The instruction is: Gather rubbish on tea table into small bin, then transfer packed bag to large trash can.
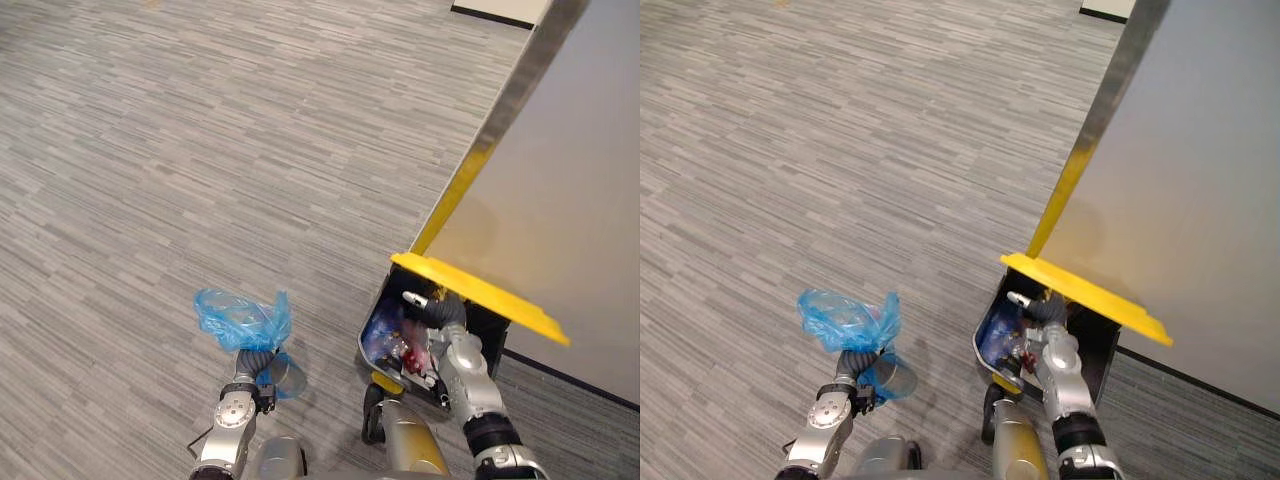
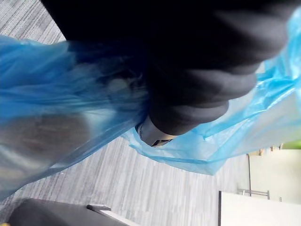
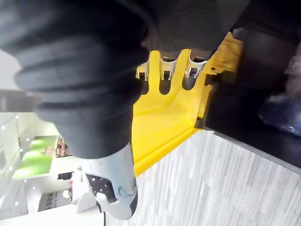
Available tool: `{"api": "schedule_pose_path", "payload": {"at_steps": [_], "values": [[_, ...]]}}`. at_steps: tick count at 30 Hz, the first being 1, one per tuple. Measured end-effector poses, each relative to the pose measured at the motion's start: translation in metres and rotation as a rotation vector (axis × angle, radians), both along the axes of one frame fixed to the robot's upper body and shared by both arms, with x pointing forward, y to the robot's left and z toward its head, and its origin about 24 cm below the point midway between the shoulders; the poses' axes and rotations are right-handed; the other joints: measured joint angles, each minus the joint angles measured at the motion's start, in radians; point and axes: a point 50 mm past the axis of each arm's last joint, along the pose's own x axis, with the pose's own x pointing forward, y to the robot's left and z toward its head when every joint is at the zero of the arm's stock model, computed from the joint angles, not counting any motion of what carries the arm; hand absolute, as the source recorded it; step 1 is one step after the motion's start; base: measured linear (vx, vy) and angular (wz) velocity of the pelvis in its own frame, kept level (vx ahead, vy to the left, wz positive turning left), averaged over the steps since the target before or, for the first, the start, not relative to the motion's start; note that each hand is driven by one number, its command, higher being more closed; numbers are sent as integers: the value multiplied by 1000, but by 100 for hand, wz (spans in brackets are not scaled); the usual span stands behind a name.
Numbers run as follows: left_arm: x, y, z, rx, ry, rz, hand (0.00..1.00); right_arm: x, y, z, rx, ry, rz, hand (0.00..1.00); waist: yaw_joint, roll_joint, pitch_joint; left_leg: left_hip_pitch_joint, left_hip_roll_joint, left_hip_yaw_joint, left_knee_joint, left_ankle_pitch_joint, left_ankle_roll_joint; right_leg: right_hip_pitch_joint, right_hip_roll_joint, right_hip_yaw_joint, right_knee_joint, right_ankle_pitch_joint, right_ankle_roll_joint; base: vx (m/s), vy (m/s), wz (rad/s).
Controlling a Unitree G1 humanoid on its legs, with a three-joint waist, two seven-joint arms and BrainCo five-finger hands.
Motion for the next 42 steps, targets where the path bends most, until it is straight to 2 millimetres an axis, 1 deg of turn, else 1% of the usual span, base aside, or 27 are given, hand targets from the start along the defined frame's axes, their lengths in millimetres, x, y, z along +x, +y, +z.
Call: {"api": "schedule_pose_path", "payload": {"at_steps": [4, 5, 8, 10, 12, 14, 16, 17, 19, 20, 22, 23, 25, 26, 29, 30, 33, 34, 35, 36, 39, 42], "values": [[-2, -2, -2, 6, 9, -23, 100, 9, -4, 8, -22, -19, 4, 0, -3, -1, 5, -26, 3, 0, 19, -1, 3, -5, 16, 12, -43, 39, -2, -143, -61, -12], [-2, -3, -1, 5, 8, -25, 100, 11, -5, 9, -30, -21, 4, 0, -5, 0, 8, -32, 5, 1, 26, -2, 6, -5, 21, 16, -57, 44, 4, -168, -64, -16], [5, -5, 3, 7, -13, -40, 100, 20, -13, 20, -65, -44, 3, 0, -8, -2, 34, -55, 13, 6, 42, -7, 3, -12, 35, 29, -85, 63, 27, -126, -57, -10], [7, -6, 4, 12, -21, -55, 100, 26, -14, 28, -77, -66, 7, 0, -13, -4, 50, -64, 17, 4, 43, -7, 3, -13, 48, 37, -107, 70, 36, -103, -70, -11], [9, -10, 5, 7, -25, -77, 100, 33, -13, 34, -101, -78, 25, 0, -28, -5, 60, -73, 20, 3, 53, -7, 2, -14, 59, 36, -117, 77, 38, -77, -73, -10], [17, -16, 11, 0, -52, -104, 100, 37, -17, 39, -118, -87, 25, 0, -28, -4, 77, -78, 24, 2, 65, -7, 2, -15, 63, 34, -116, 80, 41, -45, -54, -3], [34, -24, 27, -7, -124, -137, 100, 43, -18, 49, -135, -113, 30, 0, -28, -6, 96, -110, 35, 5, 95, -8, 1, -35, 70, 34, -114, 87, 43, -67, -58, -6], [42, -28, 35, -10, -160, -152, 100, 46, -18, 54, -139, -128, 33, 0, -27, -6, 109, -122, 38, 4, 112, -9, 0, -40, 73, 35, -113, 100, 36, -83, -45, -13], [62, -38, 54, -16, -238, -200, 100, 55, -12, 67, -146, -167, 52, 0, -29, -6, 140, -140, 49, 12, 153, -23, 0, -55, 78, 37, -96, 108, 31, -79, -20, -14], [66, -41, 59, -18, -254, -213, 100, 56, -10, 69, -149, -173, 59, 0, -29, -8, 145, -143, 52, 16, 160, -27, 1, -58, 79, 37, -92, 109, 29, -59, -4, -12], [79, -59, 81, -32, -346, -279, 100, 59, -2, 84, -164, -230, 91, 0, -28, -8, 152, -177, 56, 23, 192, -35, 2, -86, 80, 41, -77, 119, 15, -42, 2, -10], [82, -63, 87, -36, -370, -295, 100, 60, 0, 88, -168, -245, 99, 0, -28, -8, 155, -182, 57, 27, 198, -36, 3, -92, 80, 43, -74, 120, 14, -38, 6, -11], [91, -82, 113, -56, -468, -362, 100, 63, 7, 103, -181, -293, 120, 0, -27, -9, 169, -199, 72, 32, 236, -52, 4, -105, 84, 47, -55, 119, 14, -42, 7, -11], [93, -86, 119, -61, -492, -376, 100, 64, 9, 106, -184, -305, 124, 0, -28, -8, 171, -203, 75, 31, 246, -57, 4, -106, 87, 47, -52, 119, 13, -49, 19, -9], [98, -116, 153, -113, -624, -476, 100, 64, 17, 121, -193, -366, 148, 0, -26, -9, 172, -225, 83, 31, 280, -77, 12, -122, 89, 50, -38, 119, 13, -51, 33, -5], [97, -121, 159, -121, -643, -491, 100, 64, 18, 122, -193, -374, 151, 0, -25, -9, 172, -227, 83, 31, 283, -79, 12, -124, 89, 52, -35, 119, 13, -28, 24, -5], [94, -146, 183, -146, -739, -587, 100, 68, 23, 133, -196, -400, 161, 0, -26, -10, 172, -232, 85, 41, 303, -89, 15, -138, 90, 60, -14, 112, 5, -11, 22, -7], [94, -147, 184, -147, -744, -591, 100, 68, 23, 134, -196, -403, 161, 0, -26, -10, 172, -233, 85, 42, 304, -90, 16, -139, 90, 60, -13, 112, 5, -7, 20, -14], [93, -157, 193, -149, -778, -633, 100, 71, 26, 144, -197, -433, 157, 0, -27, -10, 172, -237, 90, 52, 316, -98, 16, -143, 95, 65, -9, 112, 4, -8, 24, -15], [92, -164, 200, -156, -799, -655, 100, 74, 27, 150, -199, -441, 157, 0, -28, -13, 174, -236, 90, 60, 319, -99, 16, -147, 96, 72, -6, 112, 4, -8, 24, -18], [92, -172, 209, -171, -827, -670, 100, 76, 31, 157, -201, -461, 166, 0, -28, -14, 174, -240, 91, 82, 328, -104, 16, -168, 98, 92, 9, 112, 5, -1, 21, -20], [96, -176, 212, -145, -833, -675, 100, 79, 32, 164, -206, -465, 166, 0, -38, -23, 182, -245, 92, 85, 341, -110, 18, -173, 99, 97, 16, 112, 5, 1, 10, -7]]}}
